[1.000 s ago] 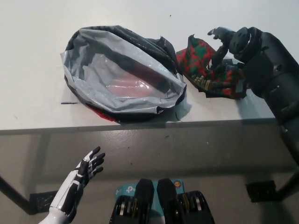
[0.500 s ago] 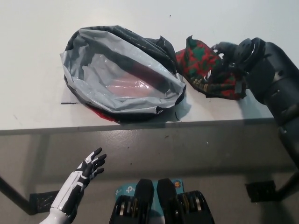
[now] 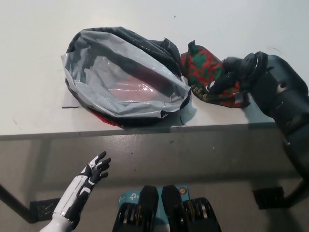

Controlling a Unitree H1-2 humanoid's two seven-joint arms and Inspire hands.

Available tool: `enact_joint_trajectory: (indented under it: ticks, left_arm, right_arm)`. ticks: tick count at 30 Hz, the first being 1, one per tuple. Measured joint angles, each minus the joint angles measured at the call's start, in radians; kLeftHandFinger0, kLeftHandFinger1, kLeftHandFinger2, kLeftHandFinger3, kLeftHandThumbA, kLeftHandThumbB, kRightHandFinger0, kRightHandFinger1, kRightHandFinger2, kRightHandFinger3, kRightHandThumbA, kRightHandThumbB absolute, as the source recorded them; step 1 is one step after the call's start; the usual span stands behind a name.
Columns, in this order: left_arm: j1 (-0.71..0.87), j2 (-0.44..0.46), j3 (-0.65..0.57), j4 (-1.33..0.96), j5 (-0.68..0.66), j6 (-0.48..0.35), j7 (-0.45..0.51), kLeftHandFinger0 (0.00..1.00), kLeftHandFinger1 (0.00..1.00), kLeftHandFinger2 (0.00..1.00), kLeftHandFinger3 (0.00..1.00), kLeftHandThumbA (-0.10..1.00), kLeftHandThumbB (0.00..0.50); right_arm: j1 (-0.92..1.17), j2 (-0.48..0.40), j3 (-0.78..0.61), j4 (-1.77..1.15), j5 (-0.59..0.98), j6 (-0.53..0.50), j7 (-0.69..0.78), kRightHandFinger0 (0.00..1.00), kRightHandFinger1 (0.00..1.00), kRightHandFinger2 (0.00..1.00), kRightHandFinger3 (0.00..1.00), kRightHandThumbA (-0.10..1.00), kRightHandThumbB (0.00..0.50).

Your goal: The robot uses its right hand to pick up a bag of coffee beans and puts it in the black plastic bag, then the robot grabs the top of the bag and lifts it.

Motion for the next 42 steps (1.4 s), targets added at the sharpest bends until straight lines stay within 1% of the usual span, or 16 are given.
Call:
enact_joint_trajectory:
  ticks: [2,3,4,6,7,8,9,12,14,16,19,23,26,34,38,42]
  left_arm:
    - [-0.006,0.000,0.000,0.000,0.000,0.000,0.000,1.00,1.00,1.00,1.00,0.87,0.245]
    - [-0.007,0.000,0.000,0.000,0.000,0.000,0.000,1.00,1.00,1.00,1.00,0.87,0.240]
    - [-0.009,0.000,0.000,0.000,0.000,0.000,0.000,1.00,1.00,1.00,1.00,0.87,0.238]
    - [-0.011,0.000,0.000,0.000,0.000,0.000,0.000,1.00,1.00,1.00,1.00,0.86,0.236]
    - [-0.011,0.000,0.000,0.000,0.000,0.000,0.000,1.00,1.00,1.00,1.00,0.86,0.235]
    - [-0.011,0.000,0.000,0.000,0.000,0.000,0.000,1.00,1.00,1.00,1.00,0.86,0.234]
    - [-0.011,0.000,0.000,0.000,0.000,0.000,0.000,1.00,1.00,1.00,1.00,0.86,0.232]
    - [-0.011,0.000,0.000,0.000,0.000,0.000,0.000,1.00,1.00,1.00,1.00,0.86,0.235]
    - [-0.011,0.000,0.000,0.000,0.000,0.000,0.000,1.00,1.00,1.00,1.00,0.86,0.233]
    - [-0.012,0.000,0.000,0.000,0.000,0.000,0.000,1.00,1.00,1.00,1.00,0.87,0.227]
    - [-0.016,0.000,0.001,0.000,0.000,0.000,0.000,1.00,1.00,1.00,1.00,0.88,0.220]
    - [-0.020,0.000,0.001,0.001,0.001,0.000,0.000,1.00,1.00,1.00,1.00,0.90,0.204]
    - [-0.020,0.000,0.001,0.003,0.003,0.000,0.000,1.00,1.00,1.00,1.00,0.91,0.205]
    - [-0.019,-0.001,0.001,0.006,0.004,0.001,0.000,1.00,1.00,1.00,1.00,0.93,0.199]
    - [-0.019,-0.001,0.001,0.009,0.004,0.002,0.000,1.00,1.00,1.00,1.00,0.93,0.198]
    - [-0.018,-0.001,0.001,0.018,0.004,0.002,0.000,1.00,1.00,1.00,1.00,0.93,0.198]
  right_arm:
    - [0.001,0.000,-0.001,0.000,0.001,-0.016,0.009,1.00,1.00,1.00,1.00,0.99,0.499]
    - [0.001,0.000,-0.001,0.000,0.001,-0.021,0.012,1.00,1.00,1.00,1.00,0.79,0.500]
    - [0.002,0.000,0.003,0.000,0.000,-0.026,0.014,0.92,0.99,0.99,1.00,0.30,0.426]
    - [0.003,0.001,0.007,0.000,-0.001,-0.029,0.015,0.25,0.38,0.61,1.00,0.28,0.438]
    - [0.004,0.005,0.002,0.000,0.000,-0.024,0.008,0.63,0.96,1.00,0.86,0.07,0.374]
    - [0.007,0.011,-0.001,0.000,0.001,-0.018,-0.010,1.00,1.00,1.00,0.74,-0.07,0.287]
    - [0.007,0.011,-0.001,0.000,0.001,-0.017,-0.010,1.00,1.00,1.00,0.72,-0.09,0.200]
    - [0.018,0.025,-0.008,-0.001,0.000,-0.021,-0.087,0.98,1.00,0.93,0.68,-0.10,0.177]
    - [0.028,0.030,-0.031,-0.002,0.008,-0.027,-0.138,0.26,0.41,0.49,0.65,-0.10,0.162]
    - [0.040,0.034,-0.067,-0.002,0.022,-0.035,-0.184,0.06,0.25,0.40,0.56,-0.10,0.167]
    - [0.055,0.034,-0.127,-0.002,0.047,-0.046,-0.241,0.00,0.28,0.56,0.74,-0.10,0.196]
    - [0.067,0.033,-0.226,-0.002,0.094,-0.056,-0.290,0.01,0.40,0.79,0.37,-0.10,0.197]
    - [0.084,0.032,-0.343,-0.002,0.158,-0.055,-0.310,0.01,0.42,0.87,0.95,-0.10,0.197]
    - [0.122,0.025,-0.636,-0.001,0.305,-0.058,-0.319,0.00,0.03,0.57,1.00,-0.10,0.132]
    - [0.133,0.016,-0.763,-0.001,0.366,-0.056,-0.314,0.00,0.00,0.51,0.81,-0.10,0.107]
    - [0.142,0.006,-0.907,-0.001,0.441,-0.054,-0.301,0.00,0.00,0.49,1.00,-0.10,0.134]
